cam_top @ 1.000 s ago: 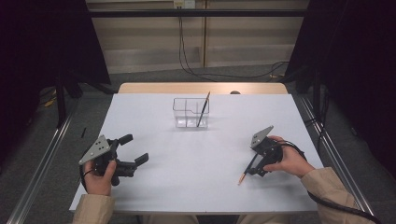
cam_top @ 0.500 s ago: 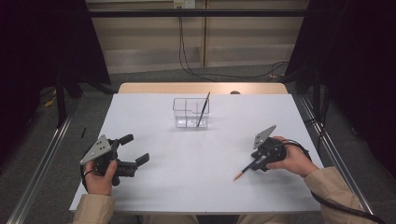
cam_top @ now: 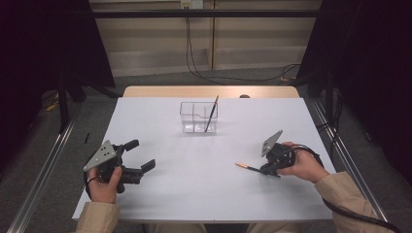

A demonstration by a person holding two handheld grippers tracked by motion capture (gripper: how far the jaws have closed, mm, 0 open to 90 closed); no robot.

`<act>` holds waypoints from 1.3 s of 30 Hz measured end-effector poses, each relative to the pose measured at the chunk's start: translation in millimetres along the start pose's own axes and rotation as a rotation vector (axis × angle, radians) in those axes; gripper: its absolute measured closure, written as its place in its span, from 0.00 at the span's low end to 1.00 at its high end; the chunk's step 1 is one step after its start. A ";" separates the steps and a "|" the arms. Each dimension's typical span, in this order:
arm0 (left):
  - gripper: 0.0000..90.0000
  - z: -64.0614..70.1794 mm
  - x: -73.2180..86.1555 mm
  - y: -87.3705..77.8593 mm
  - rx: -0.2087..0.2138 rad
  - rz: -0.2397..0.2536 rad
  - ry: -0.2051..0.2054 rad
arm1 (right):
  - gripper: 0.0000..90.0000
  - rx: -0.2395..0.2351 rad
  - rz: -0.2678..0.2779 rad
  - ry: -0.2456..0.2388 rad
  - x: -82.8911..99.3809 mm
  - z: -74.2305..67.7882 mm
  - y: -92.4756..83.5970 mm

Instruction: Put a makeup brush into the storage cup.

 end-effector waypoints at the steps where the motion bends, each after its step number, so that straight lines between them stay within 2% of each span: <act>1: 0.01 -0.1 0.0 0.0 0.000 0.000 0.000 | 0.94 -0.002 -0.001 -0.001 -0.2 0.6 0.1; 8: 0.01 0.4 0.3 0.4 0.003 0.001 -0.003 | 0.93 -0.001 -0.006 0.006 1.0 0.0 -0.5; 19: 0.01 1.9 2.3 3.0 0.010 -0.008 -0.001 | 0.87 -0.010 -0.035 0.027 10.8 1.1 -5.0; 23: 0.01 1.5 3.5 3.9 0.010 -0.011 -0.003 | 0.87 -0.018 -0.037 0.055 12.2 1.2 -5.4; 27: 0.01 1.9 3.1 4.0 0.009 -0.014 0.001 | 0.86 -0.017 -0.058 0.049 11.1 1.5 -4.4; 28: 0.01 2.2 3.0 4.0 0.010 -0.013 -0.002 | 0.87 -0.017 -0.064 0.032 10.8 2.1 -4.2; 30: 0.01 2.3 3.2 4.5 0.010 -0.014 -0.001 | 0.87 -0.008 -0.078 0.046 10.7 1.2 -4.2; 31: 0.01 2.3 3.4 4.7 0.010 -0.014 -0.003 | 0.88 -0.010 -0.084 0.029 10.5 1.8 -4.1; 32: 0.01 2.3 3.8 5.0 0.011 -0.017 -0.002 | 0.88 -0.008 -0.092 0.044 10.2 0.0 -4.2; 33: 0.01 2.3 4.0 5.5 0.012 -0.018 0.001 | 0.89 0.000 -0.097 0.016 9.9 1.9 -3.8; 35: 0.01 2.6 4.2 6.4 0.012 -0.021 0.002 | 0.91 0.008 -0.110 0.020 9.4 0.8 -3.6; 36: 0.01 3.1 4.1 6.9 0.014 -0.021 0.004 | 0.93 0.003 -0.114 0.002 9.1 1.1 -3.2; 37: 0.01 3.4 4.0 7.3 0.015 -0.022 0.005 | 0.94 0.002 -0.120 0.006 9.1 0.2 -3.3; 39: 0.01 4.0 3.8 7.8 0.014 -0.027 0.011 | 0.94 0.015 -0.133 -0.012 8.6 0.1 -3.1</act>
Point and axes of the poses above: each handheld gripper's, and its own axes: y roughly forward along the jaws, x roughly out of its underside, z roughly to its right, the point moved 10 cm from there along y, roughly forward along the jaws, and after that the axes turned 11 degrees about -x, right-handed, at the moved point
